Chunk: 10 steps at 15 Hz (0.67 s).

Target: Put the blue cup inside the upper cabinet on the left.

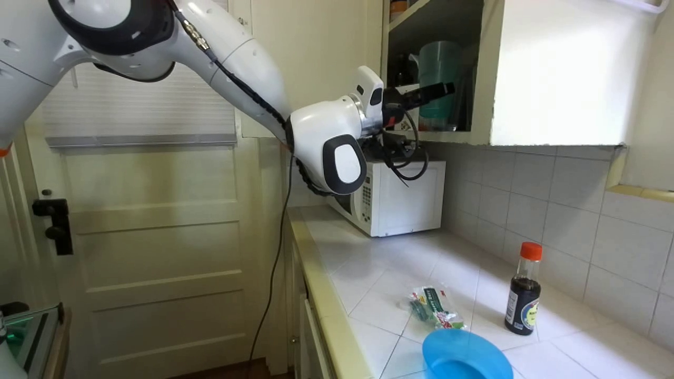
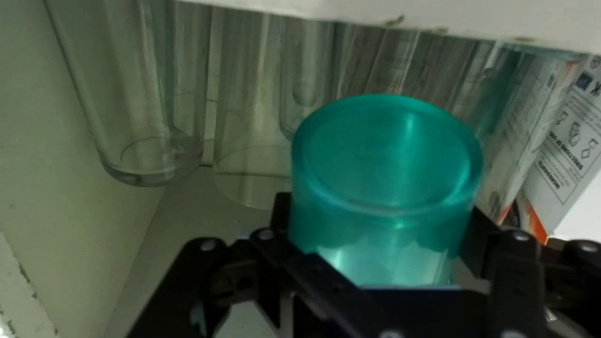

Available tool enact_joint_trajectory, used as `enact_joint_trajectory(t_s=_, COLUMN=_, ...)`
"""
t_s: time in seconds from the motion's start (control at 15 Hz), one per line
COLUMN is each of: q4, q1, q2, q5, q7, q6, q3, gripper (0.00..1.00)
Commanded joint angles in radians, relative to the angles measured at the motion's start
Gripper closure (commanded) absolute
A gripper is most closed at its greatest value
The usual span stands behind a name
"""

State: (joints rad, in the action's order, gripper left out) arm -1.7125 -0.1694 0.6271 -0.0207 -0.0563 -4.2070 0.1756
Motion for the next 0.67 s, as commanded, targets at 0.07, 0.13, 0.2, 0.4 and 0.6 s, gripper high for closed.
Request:
enact_joint_trajectory(t_s=0.07, q4=0.042, q1=-0.013, q2=0.039, q5=-0.048, q7=0.014, q6=-0.036, q3=-0.032, gripper=0.44)
enact_joint_trajectory(t_s=0.13, q4=0.023, q1=-0.013, q2=0.02, q5=-0.071, q7=0.022, q6=-0.024, q3=-0.039, gripper=0.44)
enact_joint_trajectory(t_s=0.2, q4=0.016, q1=-0.008, q2=0.015, q5=-0.033, q7=0.005, q6=0.0, q3=-0.028, gripper=0.19)
enact_joint_trajectory(t_s=0.4, q4=0.016, q1=-0.008, q2=0.015, q5=-0.051, q7=0.011, q6=0.0, q3=-0.033, gripper=0.44)
enact_joint_trajectory(t_s=0.6, q4=0.053, q1=-0.014, q2=0.045, q5=-0.043, q7=0.022, q6=-0.005, q3=-0.036, gripper=0.44)
